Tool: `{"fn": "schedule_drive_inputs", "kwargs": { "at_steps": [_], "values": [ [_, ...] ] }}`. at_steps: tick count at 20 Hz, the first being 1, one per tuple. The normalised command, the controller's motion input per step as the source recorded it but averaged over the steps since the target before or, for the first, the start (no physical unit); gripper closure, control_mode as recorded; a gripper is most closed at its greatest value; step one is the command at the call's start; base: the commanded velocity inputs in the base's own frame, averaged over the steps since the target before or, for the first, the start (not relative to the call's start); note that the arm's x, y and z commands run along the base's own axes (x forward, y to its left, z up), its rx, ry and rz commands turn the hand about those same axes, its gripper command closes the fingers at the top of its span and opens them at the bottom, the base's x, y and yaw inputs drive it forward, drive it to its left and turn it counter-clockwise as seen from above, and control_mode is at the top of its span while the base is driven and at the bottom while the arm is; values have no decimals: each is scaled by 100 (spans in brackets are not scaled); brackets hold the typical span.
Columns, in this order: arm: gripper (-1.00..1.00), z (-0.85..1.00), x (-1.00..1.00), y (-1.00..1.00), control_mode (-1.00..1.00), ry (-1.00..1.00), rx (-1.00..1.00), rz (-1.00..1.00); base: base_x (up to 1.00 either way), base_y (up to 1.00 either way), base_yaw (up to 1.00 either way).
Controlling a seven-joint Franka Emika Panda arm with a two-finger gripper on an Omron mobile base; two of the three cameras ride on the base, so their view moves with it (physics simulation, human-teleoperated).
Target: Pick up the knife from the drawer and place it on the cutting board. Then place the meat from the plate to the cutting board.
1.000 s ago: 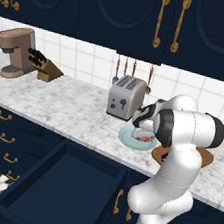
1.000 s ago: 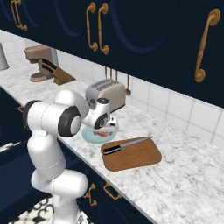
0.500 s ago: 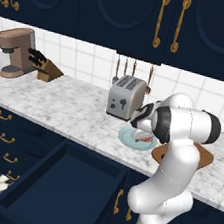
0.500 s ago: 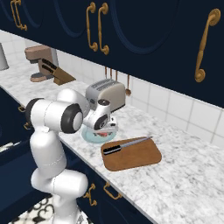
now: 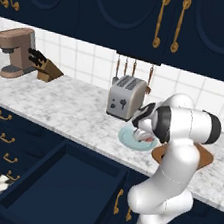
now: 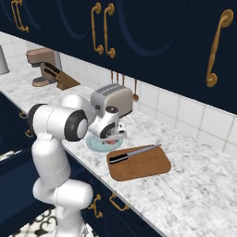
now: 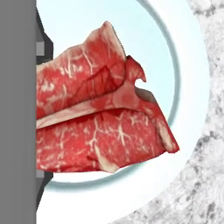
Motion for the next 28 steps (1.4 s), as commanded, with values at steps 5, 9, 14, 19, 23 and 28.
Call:
{"fn": "schedule_drive_inputs", "kwargs": {
  "at_steps": [5,9,14,19,23,28],
  "values": [
    [100,23,-39,0,-100,-18,0,6,0,0,0],
    [100,92,-64,-11,-100,-9,-1,1,0,0,0],
    [100,99,-70,-10,-100,-4,0,0,0,0,0],
    [100,82,-69,-6,-100,0,-1,0,0,0,0],
    [100,23,-60,-15,-100,0,-3,0,0,0,0],
    [100,0,-40,-59,-100,0,0,-1,0,0,0]
  ]
}}
